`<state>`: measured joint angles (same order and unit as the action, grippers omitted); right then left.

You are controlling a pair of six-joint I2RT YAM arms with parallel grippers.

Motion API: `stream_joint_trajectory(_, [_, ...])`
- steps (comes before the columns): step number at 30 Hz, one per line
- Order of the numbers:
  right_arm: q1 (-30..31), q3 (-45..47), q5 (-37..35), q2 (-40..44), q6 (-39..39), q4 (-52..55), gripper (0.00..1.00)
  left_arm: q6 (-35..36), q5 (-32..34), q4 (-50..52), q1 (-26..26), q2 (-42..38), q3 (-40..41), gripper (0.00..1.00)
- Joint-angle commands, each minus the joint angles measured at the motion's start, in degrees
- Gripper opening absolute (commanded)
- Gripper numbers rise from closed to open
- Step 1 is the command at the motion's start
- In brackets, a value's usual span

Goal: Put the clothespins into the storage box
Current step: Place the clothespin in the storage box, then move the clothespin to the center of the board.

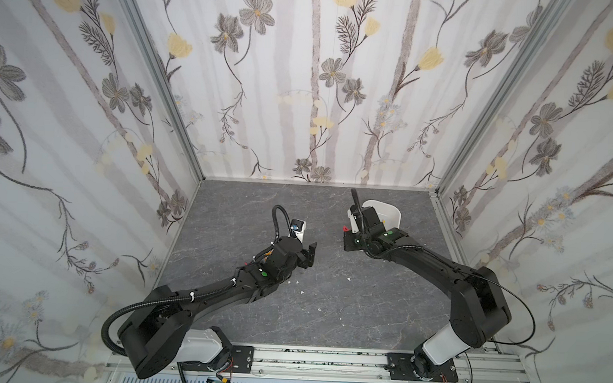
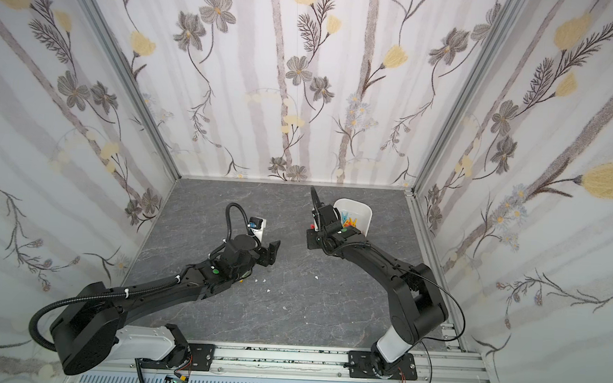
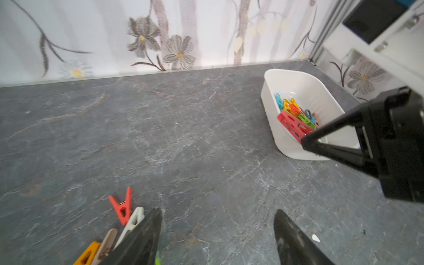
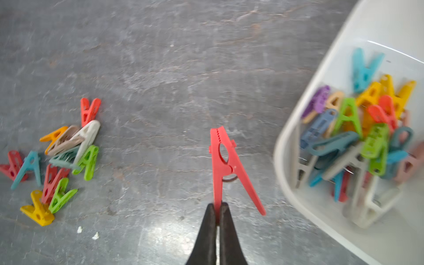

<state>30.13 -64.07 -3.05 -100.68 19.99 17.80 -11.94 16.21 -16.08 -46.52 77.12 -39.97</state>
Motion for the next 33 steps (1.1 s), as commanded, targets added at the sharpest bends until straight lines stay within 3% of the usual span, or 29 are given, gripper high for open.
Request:
stream_joint_trajectory(1, [-5.42,2.16,0.0,0.55,4.98,-3.48,0.04,0.92,0.84,-3.7,-2.17,3.83,-2.74,0.78])
stream_joint_trajectory(5, [-9.78,0.47,1.7,-2.78,5.75,-4.25,0.06,-1.24,0.26,-2.11,-2.3,6.76,-4.2,0.78])
stream_joint_trajectory(8, [-10.23,-3.59,0.73,-5.81,5.92,-2.3,0.24,-1.75,1.06,0.37,-1.35,6.49,-4.14,0.79])
stream_joint_trajectory(11, [-8.64,-5.92,-1.61,-5.84,6.55,-1.61,0.32,-2.75,1.04,2.54,0.88,4.46,-3.01,0.79])
stream_joint_trajectory(17, [2.25,-11.31,-2.74,-8.49,8.0,0.79,0.34,-6.63,0.77,6.84,8.66,-2.61,1.26,0.79])
stream_joint_trajectory(22, [14.14,-18.07,0.79,-15.61,10.04,0.18,0.38,-15.32,3.24,11.89,19.56,-11.83,7.48,0.79])
stream_joint_trajectory(27, [22.94,-36.36,-0.52,-28.89,6.14,5.22,0.46,-21.18,7.3,15.62,28.12,-21.43,13.0,0.77])
stream_joint_trajectory(30, [25.3,-50.77,-1.46,-39.1,3.09,9.64,0.47,-21.26,12.25,17.46,29.16,-24.08,13.77,0.77])
stream_joint_trajectory(33, [26.24,-62.89,0.74,-47.6,1.26,12.02,0.48,-21.94,12.67,17.39,29.89,-26.31,14.81,0.77])
